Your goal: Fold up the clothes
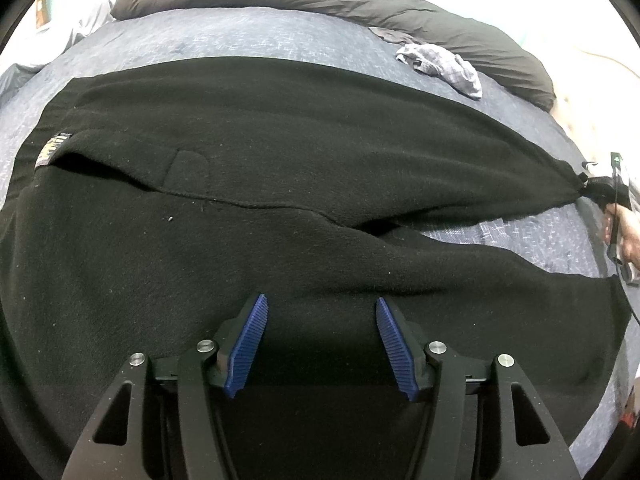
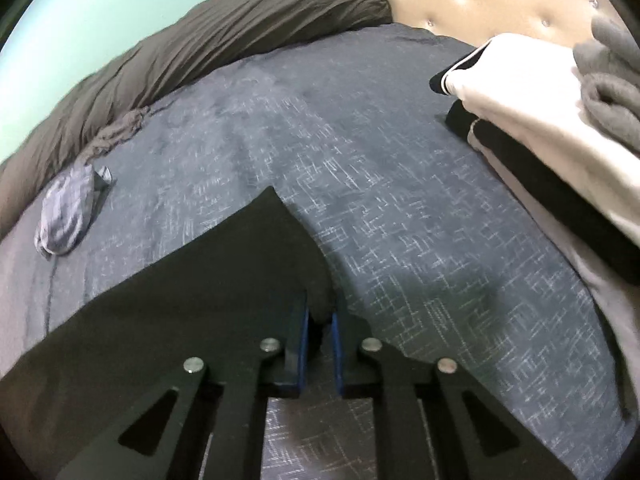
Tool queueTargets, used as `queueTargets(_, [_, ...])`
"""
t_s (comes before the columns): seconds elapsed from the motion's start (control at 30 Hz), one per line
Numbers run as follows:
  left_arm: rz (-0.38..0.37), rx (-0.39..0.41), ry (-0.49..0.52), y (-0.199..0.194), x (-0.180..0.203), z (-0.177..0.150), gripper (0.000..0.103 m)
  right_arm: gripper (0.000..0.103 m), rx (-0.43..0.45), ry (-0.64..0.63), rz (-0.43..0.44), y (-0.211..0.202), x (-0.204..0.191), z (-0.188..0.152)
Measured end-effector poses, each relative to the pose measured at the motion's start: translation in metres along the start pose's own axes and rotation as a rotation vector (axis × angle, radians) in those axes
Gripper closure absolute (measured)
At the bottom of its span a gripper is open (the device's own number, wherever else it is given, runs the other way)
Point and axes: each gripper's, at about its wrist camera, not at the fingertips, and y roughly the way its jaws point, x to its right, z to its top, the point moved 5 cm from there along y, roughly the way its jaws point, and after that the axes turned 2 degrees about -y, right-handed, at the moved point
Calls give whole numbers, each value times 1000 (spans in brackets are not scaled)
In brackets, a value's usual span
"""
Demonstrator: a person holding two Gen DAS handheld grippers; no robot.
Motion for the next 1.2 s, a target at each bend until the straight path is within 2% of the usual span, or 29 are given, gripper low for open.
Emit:
queueTargets(0.1, [-3, 1, 2, -1, -1, -1, 42, 90, 4, -37, -21, -4, -4, 2])
queueTargets(0.17, [-8, 3, -1, -1, -1, -2, 42, 82, 7, -63, -70, -11, -5, 4])
queueTargets(0.27, [-19, 6, -15, -2, -1, -2, 42, 81, 18, -108, -104, -32, -7, 1])
queueTargets(0.47, [-32, 14, -22, -11, -1, -2, 42, 74, 2, -175, 35, -80, -25, -38])
queueTargets(0.7, [-35, 62, -57, -50, -11, -6, 42, 70, -24, -297, 139, -137, -40, -101])
queueTargets(0.8, [-5, 68, -40, -69, -18, -10, 42, 63, -29, -377, 194, -163, -50, -126])
queueTargets(1.0, [43, 79, 27, -120, -31, -14, 42, 61, -21, -492, 284, -216, -69, -167])
queueTargets(1.1, [67, 84, 60, -145, -37, -16, 42, 54, -17, -539, 327, -238, -80, -185])
queueTargets(1.2, [93, 79, 88, -166, -47, -20, 42, 53, -12, -613, 357, -259, -95, -205])
